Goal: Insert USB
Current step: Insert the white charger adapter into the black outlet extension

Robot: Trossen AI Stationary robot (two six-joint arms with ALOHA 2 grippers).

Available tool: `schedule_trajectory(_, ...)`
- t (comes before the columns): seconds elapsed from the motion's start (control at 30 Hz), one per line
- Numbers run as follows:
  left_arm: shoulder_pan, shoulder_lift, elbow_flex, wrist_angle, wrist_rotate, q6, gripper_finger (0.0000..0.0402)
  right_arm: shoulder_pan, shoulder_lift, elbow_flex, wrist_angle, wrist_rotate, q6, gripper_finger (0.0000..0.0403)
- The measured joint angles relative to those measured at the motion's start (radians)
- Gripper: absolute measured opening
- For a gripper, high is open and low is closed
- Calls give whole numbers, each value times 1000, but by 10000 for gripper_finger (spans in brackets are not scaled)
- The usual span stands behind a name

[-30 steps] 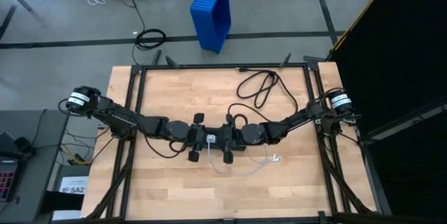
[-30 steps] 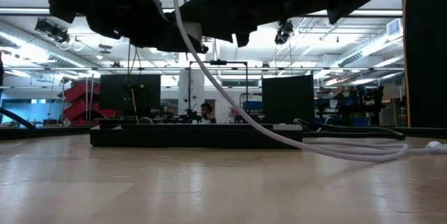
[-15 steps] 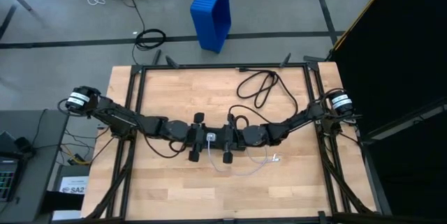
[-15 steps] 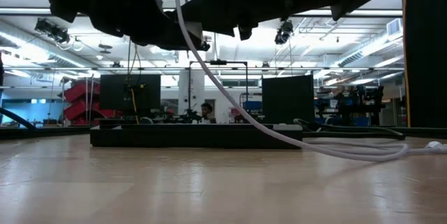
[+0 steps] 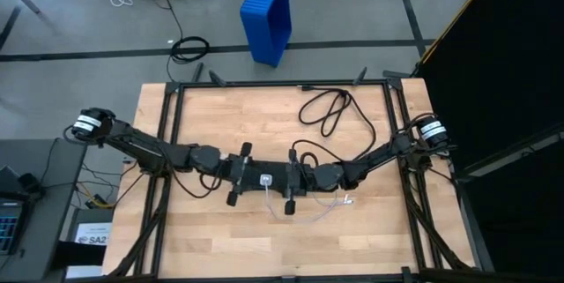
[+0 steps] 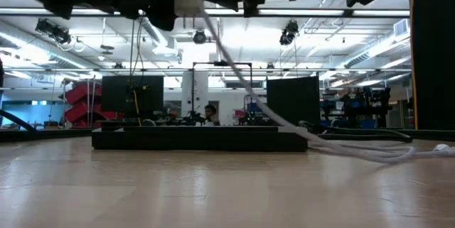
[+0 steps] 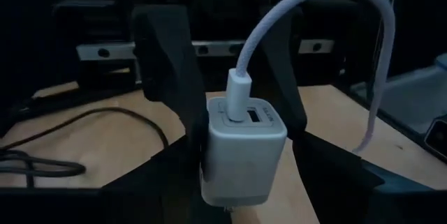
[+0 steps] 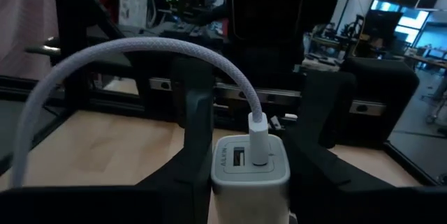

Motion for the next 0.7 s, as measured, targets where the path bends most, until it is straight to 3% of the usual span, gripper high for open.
schedule_trajectory(0.7,2,32,-9,84,-50,-20,213,-14,0,-1,31,-29,56,113)
